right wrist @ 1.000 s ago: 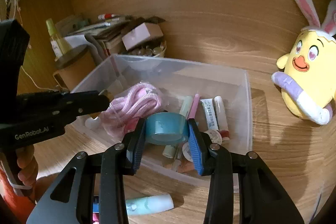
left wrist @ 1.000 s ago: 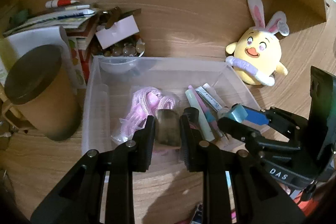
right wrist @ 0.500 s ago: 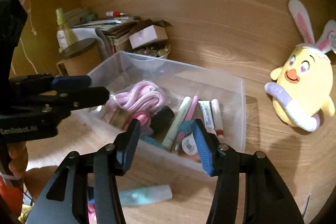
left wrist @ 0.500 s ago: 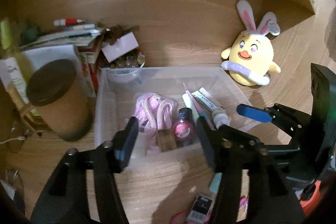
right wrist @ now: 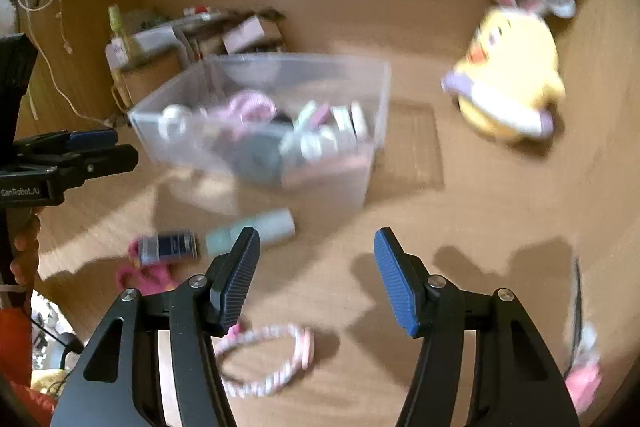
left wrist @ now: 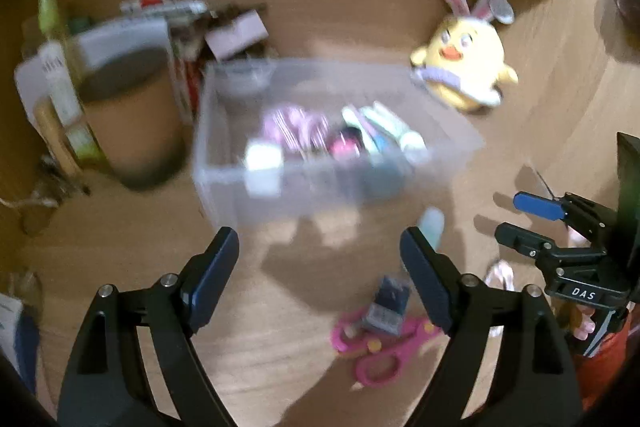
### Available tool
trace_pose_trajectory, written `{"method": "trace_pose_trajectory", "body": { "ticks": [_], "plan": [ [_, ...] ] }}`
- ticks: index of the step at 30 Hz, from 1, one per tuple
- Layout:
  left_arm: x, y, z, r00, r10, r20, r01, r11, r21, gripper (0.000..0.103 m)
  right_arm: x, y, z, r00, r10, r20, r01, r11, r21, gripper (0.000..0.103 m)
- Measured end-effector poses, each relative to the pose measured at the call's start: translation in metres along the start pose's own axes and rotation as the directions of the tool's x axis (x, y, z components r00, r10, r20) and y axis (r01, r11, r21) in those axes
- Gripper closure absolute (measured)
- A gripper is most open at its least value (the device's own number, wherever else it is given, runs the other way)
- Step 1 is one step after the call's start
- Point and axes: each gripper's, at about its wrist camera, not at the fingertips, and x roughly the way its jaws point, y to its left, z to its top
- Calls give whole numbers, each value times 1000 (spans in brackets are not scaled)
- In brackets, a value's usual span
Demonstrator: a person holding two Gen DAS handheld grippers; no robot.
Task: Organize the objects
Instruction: 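Carry the tape roll and glass jar into the box and open both grippers, then grasp the blue Max staple box with the left gripper while the right gripper grasps the braided bracelet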
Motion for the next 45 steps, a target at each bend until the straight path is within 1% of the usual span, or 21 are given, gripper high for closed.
{"method": "trace_pose_trajectory", "body": {
  "ticks": [2, 4, 5, 7, 9, 10, 12, 14, 16, 18, 19, 21, 22, 24, 28, 33, 37, 39, 42, 45],
  "plan": [
    [10, -4, -9, 999, -12, -37, 13, 1000, 6, 21, 3, -1, -13, 1000, -5, -27, 5, 1000, 9, 47],
    [21, -9, -17, 996, -39, -80, 40, 999, 11, 25, 4, -2, -23, 999, -10, -44, 11, 1000, 20, 47],
    [25, -12, -20, 994, -49, -96, 50, 999, 12, 28, 5, -3, -28, 999, 2, -51, 0, 999, 33, 47],
    [29, -17, -24, 991, -63, -114, 65, 998, 22, 30, 5, -6, -36, 998, 27, -58, -22, 997, 75, 48],
    [31, -23, -27, 991, -65, -118, 69, 997, 35, 31, 5, -8, -44, 997, 47, -62, -40, 993, 110, 53],
    [31, -25, -28, 991, -67, -120, 73, 996, 42, 31, 5, -9, -47, 997, 52, -64, -44, 992, 120, 58],
    [32, -29, -30, 991, -61, -121, 68, 996, 53, 31, 3, -8, -50, 997, 46, -53, -39, 991, 126, 63],
    [33, -32, -31, 991, -52, -120, 58, 997, 54, 31, 2, -10, -52, 996, 81, -49, -73, 987, 141, 78],
    [34, -33, -34, 990, -58, -125, 66, 996, 57, 34, 2, -8, -52, 997, 66, -44, -60, 989, 134, 85],
    [36, -36, -35, 990, -49, -133, 59, 996, 73, 44, 2, -7, -54, 998, 46, -38, -41, 992, 121, 90],
    [37, -37, -35, 989, -50, -136, 61, 995, 79, 46, 2, -6, -53, 998, 42, -38, -37, 992, 118, 91],
    [38, -40, -36, 988, -57, -142, 70, 994, 88, 56, 2, -6, -52, 998, 41, -38, -36, 992, 118, 91],
    [38, -42, -36, 989, -48, -139, 62, 993, 100, 60, 3, -7, -51, 999, 40, -36, -36, 992, 119, 92],
    [37, -45, -37, 990, -35, -139, 52, 991, 121, 76, 3, -7, -48, 999, 36, -30, -33, 993, 118, 92],
    [34, -43, -37, 993, -23, -114, 35, 994, 108, 77, 0, -8, -39, 999, 34, -3, -33, 993, 114, 92],
    [22, -35, -30, 997, -25, -77, 31, 996, 78, 77, -6, -10, -20, 998, 47, 41, -51, 993, 110, 92],
    [7, -30, -19, 999, -29, -26, 31, 998, 60, 77, -12, -8, -3, 995, 52, 85, -60, 994, 95, 92],
    [-1, -29, -13, 999, -32, 2, 32, 998, 54, 77, -13, -7, 7, 992, 74, 105, -84, 992, 90, 92],
    [-14, -27, -2, 998, -39, 54, 37, 999, 40, 77, -14, -4, 20, 987, 96, 128, -107, 991, 82, 92],
    [-24, -25, 10, 994, -33, 101, 30, 999, 31, 77, -13, 1, 35, 983, 103, 150, -113, 992, 61, 92]
  ]
}}
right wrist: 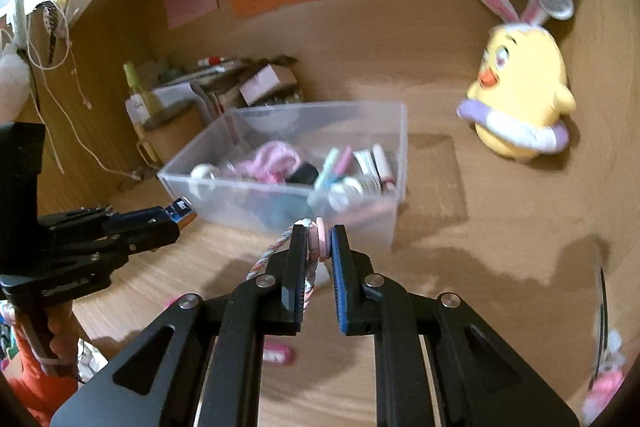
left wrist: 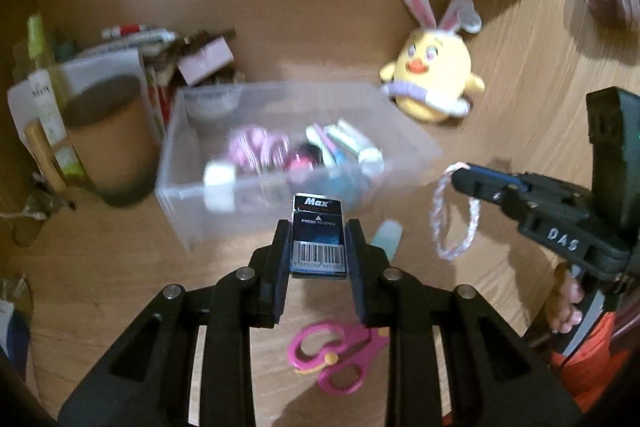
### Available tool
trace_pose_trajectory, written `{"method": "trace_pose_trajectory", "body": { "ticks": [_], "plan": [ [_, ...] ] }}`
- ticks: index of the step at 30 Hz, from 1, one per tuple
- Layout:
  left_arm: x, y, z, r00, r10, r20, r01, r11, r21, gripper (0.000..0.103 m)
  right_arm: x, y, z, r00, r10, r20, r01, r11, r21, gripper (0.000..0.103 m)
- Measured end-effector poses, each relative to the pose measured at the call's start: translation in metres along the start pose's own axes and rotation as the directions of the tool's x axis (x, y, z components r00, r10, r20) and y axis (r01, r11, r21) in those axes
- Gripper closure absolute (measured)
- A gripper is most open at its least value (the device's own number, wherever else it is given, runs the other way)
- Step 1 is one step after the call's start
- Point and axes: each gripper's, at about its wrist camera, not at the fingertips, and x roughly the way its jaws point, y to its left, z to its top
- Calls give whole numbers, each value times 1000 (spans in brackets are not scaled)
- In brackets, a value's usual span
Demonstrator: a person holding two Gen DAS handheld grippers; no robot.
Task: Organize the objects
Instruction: 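Grasp the blue Max staple box with the left gripper while the right gripper grasps the braided bracelet, then carry the staple box and bracelet into the box and open both grippers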
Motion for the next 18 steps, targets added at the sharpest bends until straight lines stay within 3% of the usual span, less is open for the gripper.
{"method": "trace_pose_trajectory", "body": {
  "ticks": [8, 12, 18],
  "plan": [
    [-4, 14, 36, 998, 6, 66, -5, 1000, -25, 77, 15, 10, 43, 999, 21, 45, -19, 999, -26, 92],
    [6, 24, 52, 998, -5, 55, 7, 999, -36, 77, 30, 8, 63, 999, 23, 36, -22, 999, -26, 92],
    [35, 32, 67, 999, 33, 3, -33, 999, -28, 77, 62, 4, 81, 999, -39, 4, 39, 998, -45, 92]
  ]
}}
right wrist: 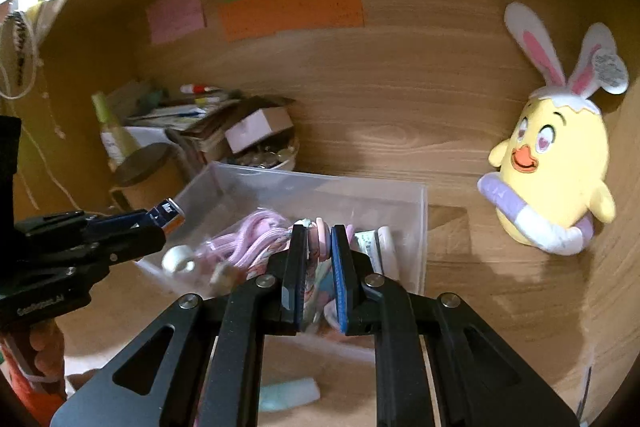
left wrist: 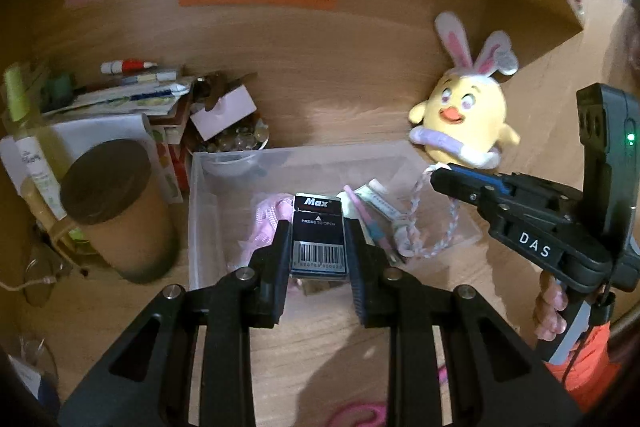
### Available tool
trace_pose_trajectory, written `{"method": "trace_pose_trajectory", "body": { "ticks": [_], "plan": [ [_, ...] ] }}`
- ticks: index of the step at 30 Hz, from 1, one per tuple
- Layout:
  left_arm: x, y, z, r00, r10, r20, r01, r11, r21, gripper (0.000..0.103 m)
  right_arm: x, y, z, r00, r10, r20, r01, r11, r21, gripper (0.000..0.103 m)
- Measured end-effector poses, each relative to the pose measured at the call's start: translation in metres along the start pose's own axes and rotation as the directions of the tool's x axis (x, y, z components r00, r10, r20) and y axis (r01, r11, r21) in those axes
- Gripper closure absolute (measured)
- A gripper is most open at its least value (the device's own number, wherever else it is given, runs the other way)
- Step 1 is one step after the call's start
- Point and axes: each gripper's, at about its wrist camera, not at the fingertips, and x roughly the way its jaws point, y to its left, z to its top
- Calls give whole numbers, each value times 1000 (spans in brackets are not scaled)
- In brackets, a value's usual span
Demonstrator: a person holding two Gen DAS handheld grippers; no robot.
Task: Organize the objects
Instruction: 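Carry the staple box and bracelet into the box and open both grippers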
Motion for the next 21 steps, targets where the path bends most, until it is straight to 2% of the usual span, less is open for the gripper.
{"method": "trace_pose_trajectory", "body": {
  "ticks": [3, 6, 9, 13, 15, 17, 18, 19, 21],
  "plan": [
    [20, 4, 3, 999, 16, -41, -16, 1000, 1, 77, 23, -4, -1, 999, -7, -39, 8, 1000, 23, 92],
    [36, 8, 4, 996, -5, -84, 4, 1000, -18, 77, 41, -5, -6, 997, -18, -74, 20, 1000, 22, 92],
    [46, 8, 3, 995, -3, -104, 2, 1000, -10, 77, 55, 0, -13, 993, -32, -113, 30, 999, -22, 92],
    [48, 4, 0, 994, 9, -112, -7, 1000, 13, 76, 54, 9, -19, 990, -54, -128, 42, 995, -95, 90],
    [45, 1, -1, 994, 12, -109, -9, 1000, 23, 68, 49, 13, -22, 990, -50, -131, 35, 993, -117, 85],
    [38, -1, -2, 995, 23, -93, -20, 999, 32, 57, 45, 15, -24, 990, -49, -130, 32, 991, -130, 69],
    [32, -2, -4, 996, 29, -79, -26, 999, 39, 51, 41, 17, -25, 991, -52, -125, 34, 990, -137, 65],
    [28, -4, -4, 997, 34, -69, -31, 999, 43, 49, 37, 18, -25, 992, -55, -116, 38, 989, -142, 58],
    [17, -7, -7, 998, 45, -44, -43, 998, 54, 39, 27, 17, -27, 993, -57, -101, 43, 989, -140, 51]
  ]
}}
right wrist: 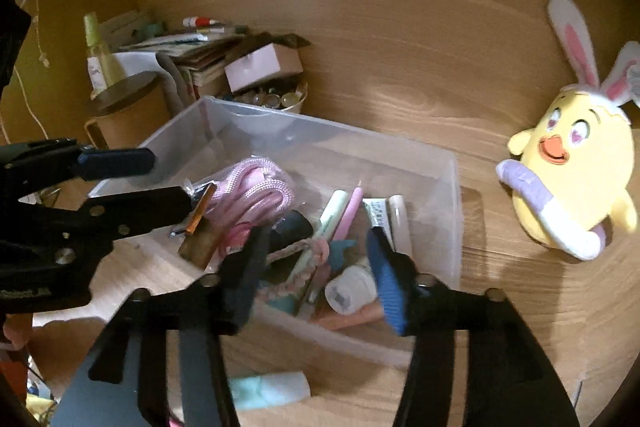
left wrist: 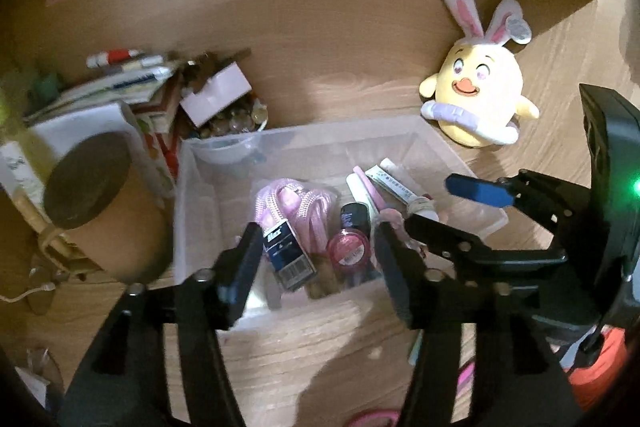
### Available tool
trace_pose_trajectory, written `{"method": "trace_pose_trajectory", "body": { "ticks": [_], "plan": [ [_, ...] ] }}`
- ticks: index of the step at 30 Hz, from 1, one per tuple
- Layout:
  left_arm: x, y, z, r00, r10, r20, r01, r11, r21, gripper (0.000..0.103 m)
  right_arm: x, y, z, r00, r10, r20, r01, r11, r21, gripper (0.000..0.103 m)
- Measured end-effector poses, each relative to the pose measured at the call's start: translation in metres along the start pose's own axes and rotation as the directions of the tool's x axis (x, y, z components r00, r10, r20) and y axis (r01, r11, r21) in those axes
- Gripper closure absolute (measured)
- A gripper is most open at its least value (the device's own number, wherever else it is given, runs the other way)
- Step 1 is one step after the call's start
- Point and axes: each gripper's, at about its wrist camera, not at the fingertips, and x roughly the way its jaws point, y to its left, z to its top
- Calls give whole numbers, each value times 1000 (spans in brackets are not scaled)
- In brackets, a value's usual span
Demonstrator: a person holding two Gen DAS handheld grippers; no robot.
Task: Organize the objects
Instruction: 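Carry the staple box and bracelet into the box and open both grippers, then grasp the teal bottle with the right gripper while the left gripper grasps the pink scissors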
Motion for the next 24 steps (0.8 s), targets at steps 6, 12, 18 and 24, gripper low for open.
{"method": "trace_pose_trajectory", "body": {
  "ticks": [6, 12, 18, 24],
  "plan": [
    [-29, 3, -23, 1000, 7, 27, -7, 1000, -13, 12, -32, 0, -18, 1000, 18, 15, -19, 1000, 22, 40],
    [-39, 12, -61, 999, 45, -6, -45, 999, -21, 9, -44, 14, -54, 998, 56, -20, -55, 997, 50, 28],
    [-40, 23, -95, 996, 60, -65, -64, 997, -48, 9, -16, 25, -70, 990, 56, -126, -40, 991, 126, 28],
    [-43, 18, -118, 994, 70, -83, -72, 997, -24, 9, 5, 33, -75, 984, 16, -180, 7, 992, 128, 29]
  ]
}}
